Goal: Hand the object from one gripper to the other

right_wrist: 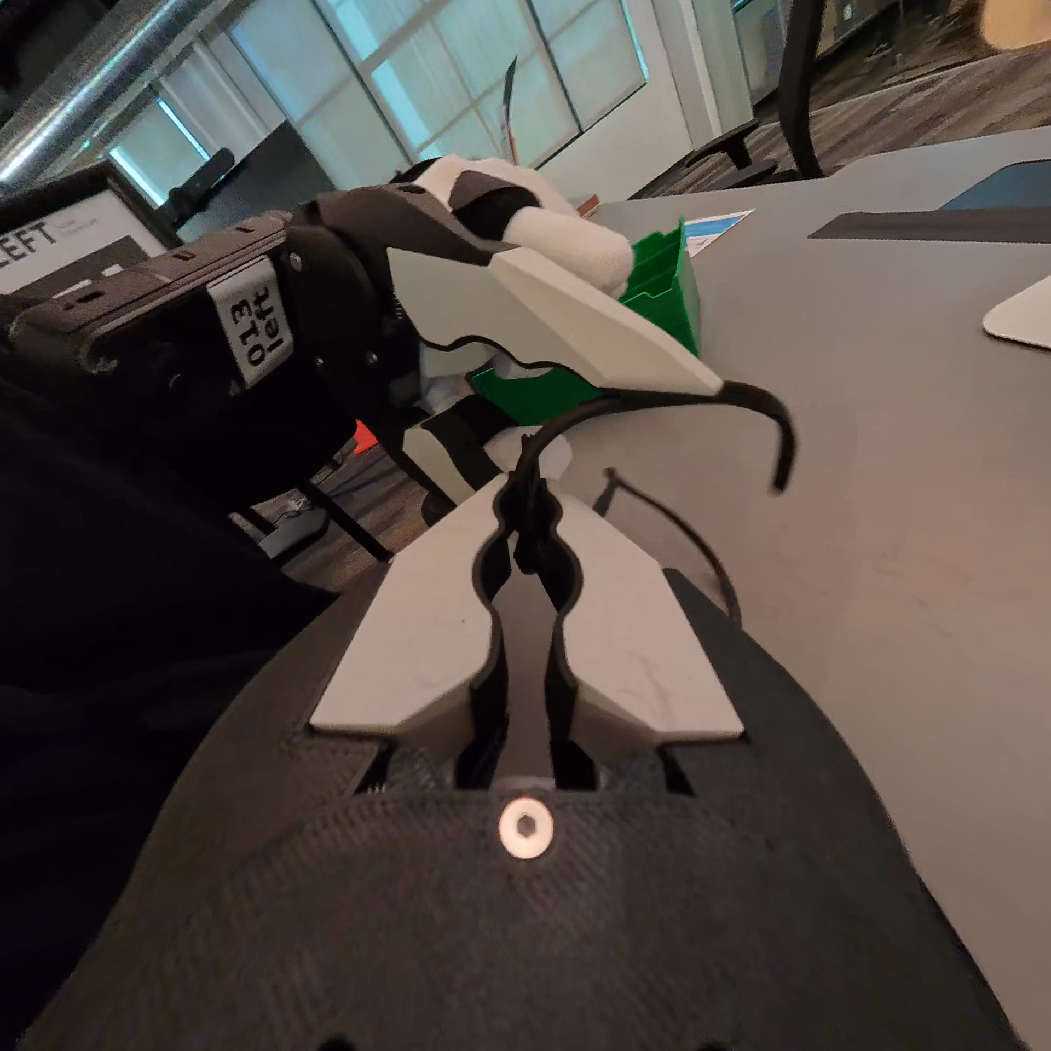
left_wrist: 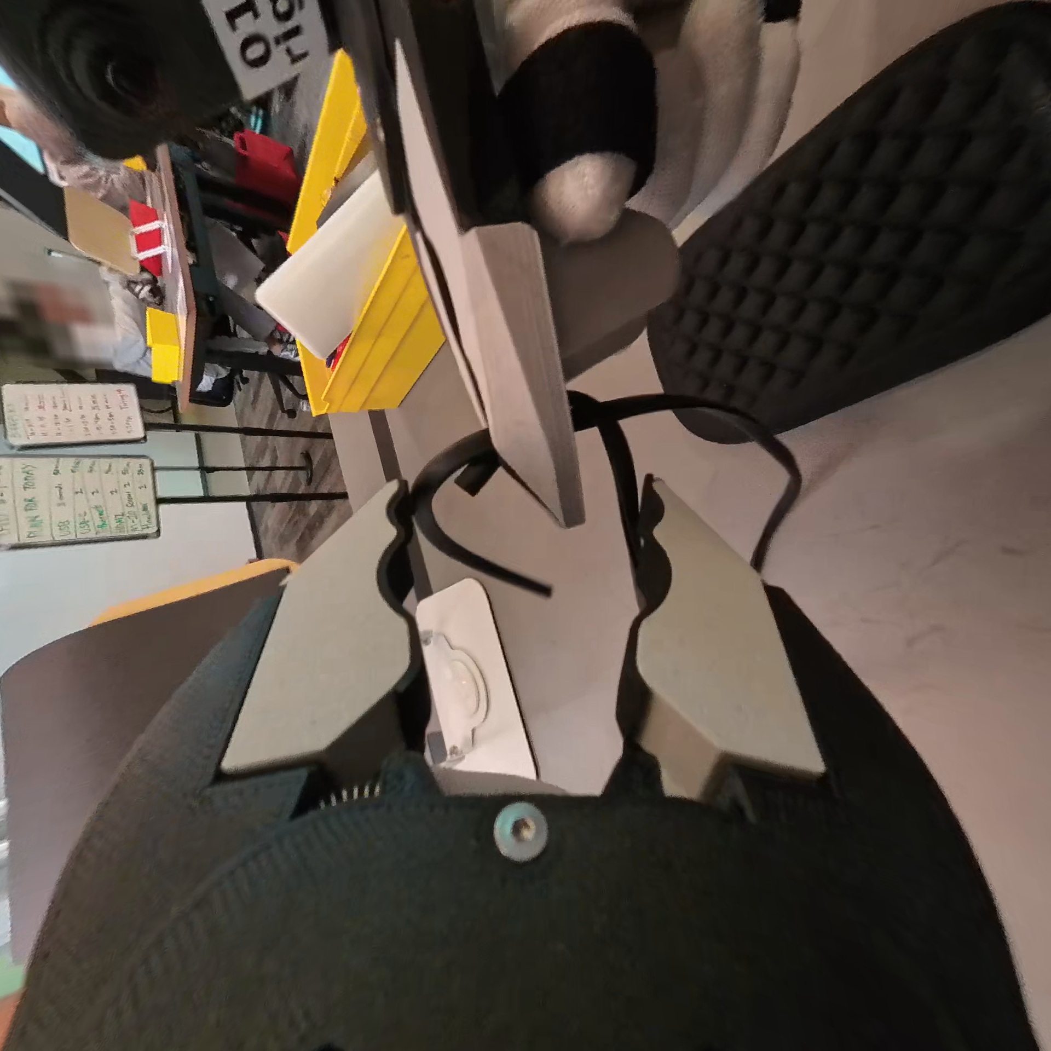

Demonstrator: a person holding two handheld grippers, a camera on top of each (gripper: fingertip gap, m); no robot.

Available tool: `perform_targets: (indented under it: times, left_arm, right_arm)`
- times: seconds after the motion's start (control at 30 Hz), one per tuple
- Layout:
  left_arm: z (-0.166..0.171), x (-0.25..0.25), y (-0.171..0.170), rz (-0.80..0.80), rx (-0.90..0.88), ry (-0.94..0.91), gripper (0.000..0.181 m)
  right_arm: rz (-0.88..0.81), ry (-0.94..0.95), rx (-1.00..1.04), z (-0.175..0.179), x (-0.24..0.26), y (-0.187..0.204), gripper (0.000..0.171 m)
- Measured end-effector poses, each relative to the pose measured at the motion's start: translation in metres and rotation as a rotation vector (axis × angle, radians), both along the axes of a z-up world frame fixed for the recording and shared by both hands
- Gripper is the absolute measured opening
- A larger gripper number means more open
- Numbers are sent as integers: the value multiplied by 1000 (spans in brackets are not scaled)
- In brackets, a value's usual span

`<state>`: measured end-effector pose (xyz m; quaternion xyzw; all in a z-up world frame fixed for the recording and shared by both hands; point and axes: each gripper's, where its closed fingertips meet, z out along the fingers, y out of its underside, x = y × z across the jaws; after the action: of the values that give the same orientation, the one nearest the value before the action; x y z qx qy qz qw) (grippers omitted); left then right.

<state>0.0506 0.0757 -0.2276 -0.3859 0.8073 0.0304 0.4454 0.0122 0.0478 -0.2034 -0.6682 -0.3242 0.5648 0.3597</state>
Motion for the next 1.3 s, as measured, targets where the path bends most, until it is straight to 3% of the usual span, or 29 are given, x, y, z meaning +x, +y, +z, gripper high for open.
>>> perform_targets:
  times: [0.3,0.57,0.7,0.77,0.97,1.1,1.23,1.3]
  left_arm:
    - [3,3,-2,-46,-25,-26,20]
    - [6,2,25,110,-37,-66,8]
    - [0,-8,38,190,-114,-43,7]
    - [-4,-16,43,217,-185,4,7]
    - [2,-28,53,274,-407,79,7]
    - [6,-36,53,285,-551,148,7]
    - [7,-44,42,257,-681,265,7]
    - [8,-48,37,243,-729,335,7]
  right_arm:
    - [50,1,22,12,8,-8,3]
    - [-141,-28,85,12,22,21,9]
    - [-280,-56,241,23,35,38,33]
    - [-362,-207,401,19,45,46,45]
    - [-437,-701,1048,25,46,51,57]
    - [-487,-968,1359,33,48,63,69]
    - [-375,-1097,1729,39,22,56,79]
    - [-281,-1125,1809,32,9,55,76]
